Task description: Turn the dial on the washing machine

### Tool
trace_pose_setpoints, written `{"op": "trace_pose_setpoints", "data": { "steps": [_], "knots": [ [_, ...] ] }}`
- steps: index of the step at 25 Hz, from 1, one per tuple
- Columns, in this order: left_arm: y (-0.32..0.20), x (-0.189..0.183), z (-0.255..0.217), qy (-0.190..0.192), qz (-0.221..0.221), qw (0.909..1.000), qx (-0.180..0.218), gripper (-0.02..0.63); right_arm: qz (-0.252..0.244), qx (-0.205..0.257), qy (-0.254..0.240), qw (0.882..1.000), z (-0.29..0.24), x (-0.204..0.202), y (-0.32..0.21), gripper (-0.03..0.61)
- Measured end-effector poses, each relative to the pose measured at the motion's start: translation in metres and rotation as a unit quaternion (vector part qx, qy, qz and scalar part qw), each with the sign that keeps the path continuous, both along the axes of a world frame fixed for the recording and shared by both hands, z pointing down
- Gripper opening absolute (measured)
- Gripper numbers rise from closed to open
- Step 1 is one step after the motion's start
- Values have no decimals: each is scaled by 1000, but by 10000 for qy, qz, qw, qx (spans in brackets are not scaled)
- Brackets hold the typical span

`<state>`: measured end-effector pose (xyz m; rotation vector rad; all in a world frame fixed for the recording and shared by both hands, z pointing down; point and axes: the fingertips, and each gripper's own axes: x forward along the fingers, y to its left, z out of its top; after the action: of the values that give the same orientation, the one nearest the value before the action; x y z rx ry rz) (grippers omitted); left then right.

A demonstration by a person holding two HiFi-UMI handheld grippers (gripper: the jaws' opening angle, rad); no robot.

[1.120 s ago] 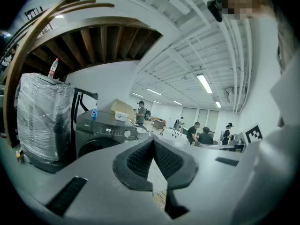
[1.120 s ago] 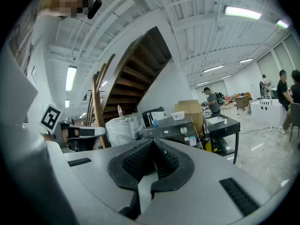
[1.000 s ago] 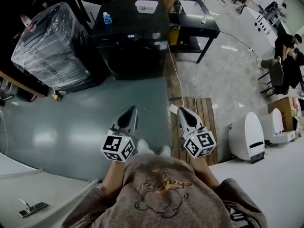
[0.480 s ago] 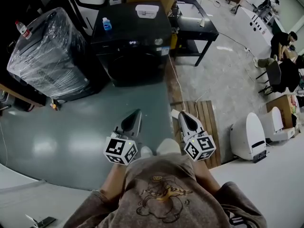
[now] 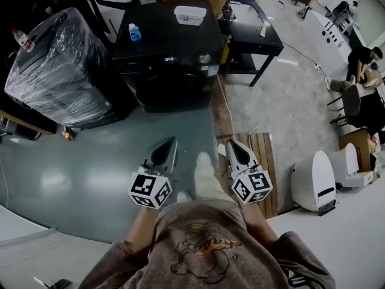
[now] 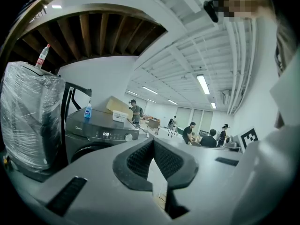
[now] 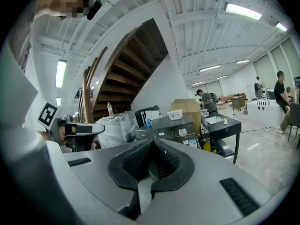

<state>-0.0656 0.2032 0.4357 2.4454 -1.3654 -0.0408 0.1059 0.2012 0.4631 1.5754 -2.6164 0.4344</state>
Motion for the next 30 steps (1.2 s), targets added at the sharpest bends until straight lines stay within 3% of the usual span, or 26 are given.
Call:
{"op": "trace_pose_setpoints", "data": {
  "steps": [6,15,23,30],
  "knots": [
    [-68,8,-9,-63,-84,9999,-9,-8,-137,65,-11,9999,-10,6,-76,0],
    [-156,27,-23,-183,-544,9984,16,-8,-619,151,-24,9980,-21,20,-175,0],
    [-191,36,-14,-226,-780,9967,-86,-8,-759,90,-4,9971,-15,28,-217,0],
    [-216,29,-16,-257,-728,9970,-112,-8,-698,64,-35,9975,-14,21,-236,2]
  ]
}}
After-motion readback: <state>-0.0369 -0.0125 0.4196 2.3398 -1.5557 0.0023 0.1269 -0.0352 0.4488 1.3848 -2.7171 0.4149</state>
